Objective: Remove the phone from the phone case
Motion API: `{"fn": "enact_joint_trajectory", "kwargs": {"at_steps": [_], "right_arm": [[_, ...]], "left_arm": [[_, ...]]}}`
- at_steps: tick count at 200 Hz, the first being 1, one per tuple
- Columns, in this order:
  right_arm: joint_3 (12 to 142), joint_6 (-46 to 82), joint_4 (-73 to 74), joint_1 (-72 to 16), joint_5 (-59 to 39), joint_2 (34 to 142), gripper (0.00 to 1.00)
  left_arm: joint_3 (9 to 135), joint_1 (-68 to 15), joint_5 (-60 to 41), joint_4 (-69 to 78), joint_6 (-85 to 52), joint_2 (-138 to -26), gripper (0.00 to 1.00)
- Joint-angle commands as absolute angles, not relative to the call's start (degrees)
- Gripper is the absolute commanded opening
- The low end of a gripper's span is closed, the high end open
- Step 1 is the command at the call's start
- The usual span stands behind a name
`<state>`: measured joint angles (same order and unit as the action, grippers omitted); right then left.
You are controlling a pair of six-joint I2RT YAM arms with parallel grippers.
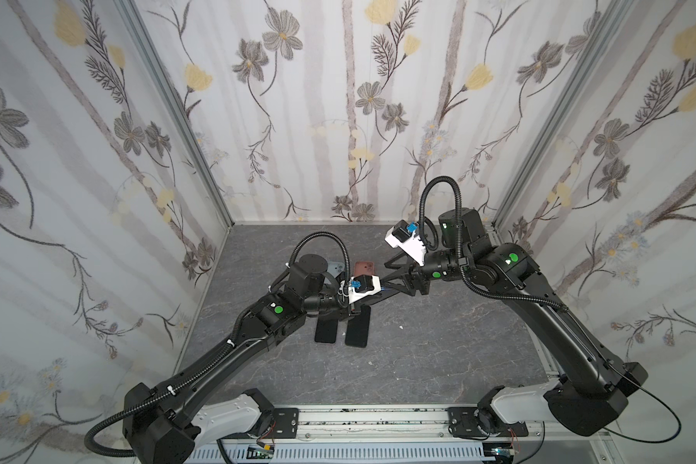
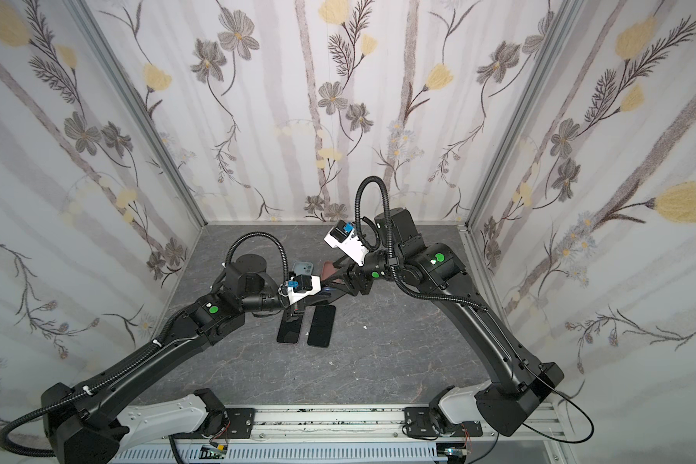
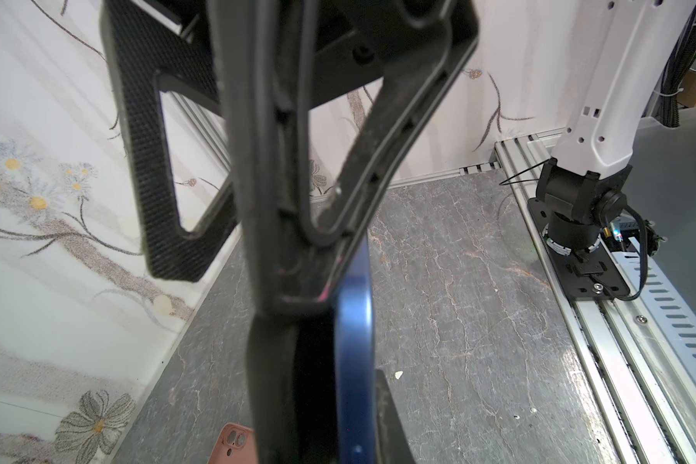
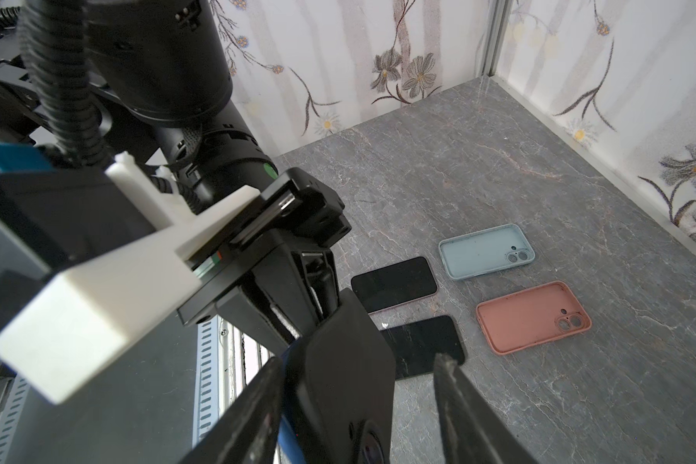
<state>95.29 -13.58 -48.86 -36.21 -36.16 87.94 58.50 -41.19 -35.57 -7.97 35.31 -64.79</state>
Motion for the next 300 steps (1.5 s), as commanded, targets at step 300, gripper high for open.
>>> {"fn": "enact_joint_trajectory", "kwargs": {"at_steps": [300], "right_arm": [[94.74,-25.9,-56.52,-36.08,-42.79,95.06,0.23]], "left_arm": [[59.06,-41.7,-36.57,-3.53,35.46,-63.64,0.0]]}}
